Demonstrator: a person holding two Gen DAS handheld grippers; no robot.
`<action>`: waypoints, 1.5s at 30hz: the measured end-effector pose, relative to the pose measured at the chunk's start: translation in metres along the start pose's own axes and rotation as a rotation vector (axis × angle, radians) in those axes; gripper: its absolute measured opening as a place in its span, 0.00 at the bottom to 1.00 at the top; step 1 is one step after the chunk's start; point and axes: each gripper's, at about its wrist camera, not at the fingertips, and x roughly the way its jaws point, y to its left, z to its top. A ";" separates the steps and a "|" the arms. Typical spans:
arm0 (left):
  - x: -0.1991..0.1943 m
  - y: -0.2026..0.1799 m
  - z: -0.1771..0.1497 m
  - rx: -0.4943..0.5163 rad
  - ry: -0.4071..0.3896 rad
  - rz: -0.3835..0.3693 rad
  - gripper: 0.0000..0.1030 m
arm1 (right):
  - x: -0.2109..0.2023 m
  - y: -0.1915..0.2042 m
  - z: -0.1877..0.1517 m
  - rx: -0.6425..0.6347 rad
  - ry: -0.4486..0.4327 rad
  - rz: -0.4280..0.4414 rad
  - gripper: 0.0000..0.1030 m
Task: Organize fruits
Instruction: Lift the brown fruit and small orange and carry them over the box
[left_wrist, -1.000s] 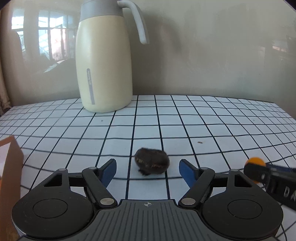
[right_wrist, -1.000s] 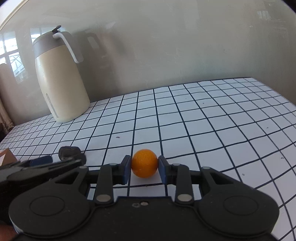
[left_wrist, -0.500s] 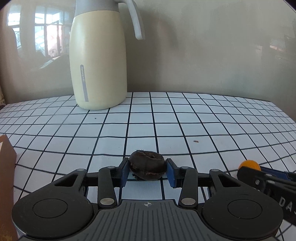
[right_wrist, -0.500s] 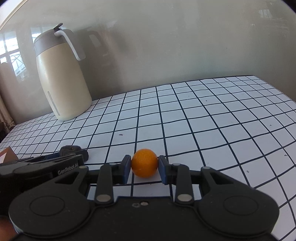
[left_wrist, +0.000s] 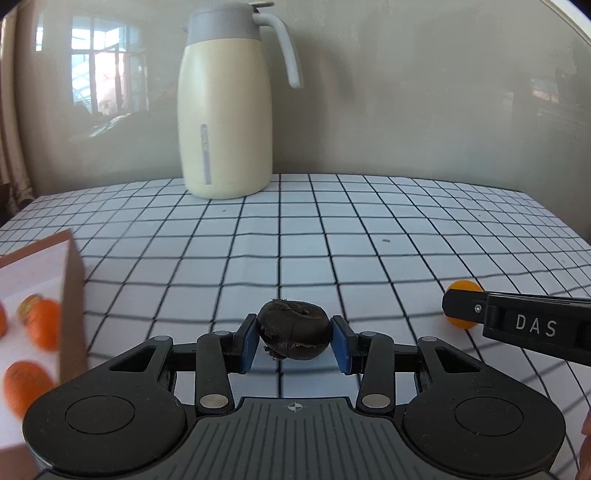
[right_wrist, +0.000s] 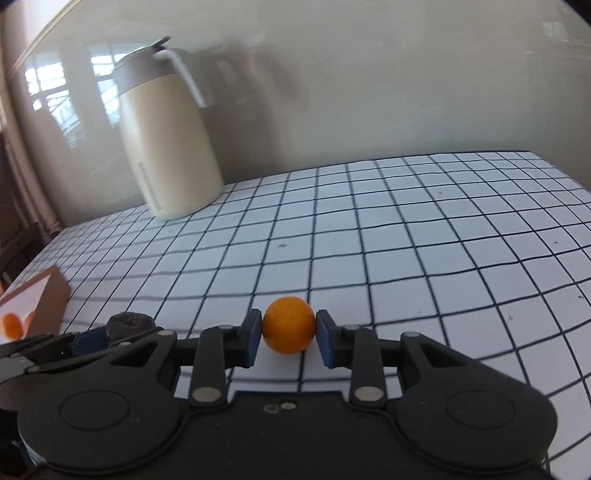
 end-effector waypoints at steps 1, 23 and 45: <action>-0.004 0.002 -0.002 -0.001 -0.002 0.003 0.41 | -0.003 0.003 -0.002 -0.012 0.002 0.005 0.22; -0.081 0.035 -0.041 -0.011 -0.043 0.004 0.41 | -0.049 0.051 -0.047 -0.122 0.019 0.103 0.22; -0.124 0.086 -0.047 -0.059 -0.117 0.090 0.41 | -0.068 0.115 -0.050 -0.211 -0.050 0.233 0.22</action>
